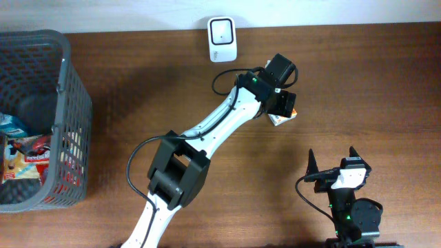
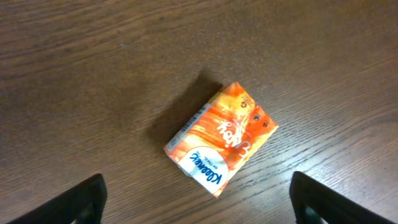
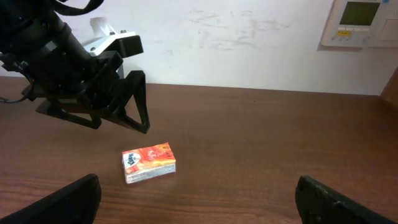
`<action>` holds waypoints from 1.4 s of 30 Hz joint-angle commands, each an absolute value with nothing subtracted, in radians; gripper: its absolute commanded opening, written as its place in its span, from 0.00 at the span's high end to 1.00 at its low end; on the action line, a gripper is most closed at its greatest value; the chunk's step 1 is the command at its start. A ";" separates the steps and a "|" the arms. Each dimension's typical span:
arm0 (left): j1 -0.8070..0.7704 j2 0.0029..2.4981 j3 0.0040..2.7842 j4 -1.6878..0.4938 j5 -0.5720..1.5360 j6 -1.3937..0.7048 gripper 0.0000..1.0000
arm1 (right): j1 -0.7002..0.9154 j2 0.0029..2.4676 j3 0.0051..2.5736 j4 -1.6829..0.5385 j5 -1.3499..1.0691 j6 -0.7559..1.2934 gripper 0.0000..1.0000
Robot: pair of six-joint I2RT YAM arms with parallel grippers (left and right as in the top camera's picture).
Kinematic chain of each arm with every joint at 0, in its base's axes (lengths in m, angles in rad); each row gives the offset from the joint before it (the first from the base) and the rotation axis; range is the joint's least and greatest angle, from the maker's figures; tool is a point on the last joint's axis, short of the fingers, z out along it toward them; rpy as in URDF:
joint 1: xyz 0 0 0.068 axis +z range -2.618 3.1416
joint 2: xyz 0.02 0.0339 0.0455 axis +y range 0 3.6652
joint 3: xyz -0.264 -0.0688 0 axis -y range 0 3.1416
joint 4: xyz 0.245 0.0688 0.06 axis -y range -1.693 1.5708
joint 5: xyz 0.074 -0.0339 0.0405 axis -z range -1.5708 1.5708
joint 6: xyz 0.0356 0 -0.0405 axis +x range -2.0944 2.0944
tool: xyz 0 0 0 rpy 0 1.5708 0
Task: Scan the item barcode
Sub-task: 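Carry the tissue pack with the left gripper and drop it on the table, then reach the left gripper into the basket and grasp the dark red snack bag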
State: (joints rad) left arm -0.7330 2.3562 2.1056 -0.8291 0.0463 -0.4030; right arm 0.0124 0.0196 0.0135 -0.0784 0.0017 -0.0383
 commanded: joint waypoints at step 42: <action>0.437 1.741 1.373 -0.744 -0.262 -0.785 0.01 | 0.006 0.017 0.006 -0.082 0.010 -0.045 0.02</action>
State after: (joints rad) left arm 0.4454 1.7466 1.3823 -0.7673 -0.2035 -0.7761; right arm 0.0124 0.0216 0.0135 -0.0784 0.0021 -0.0391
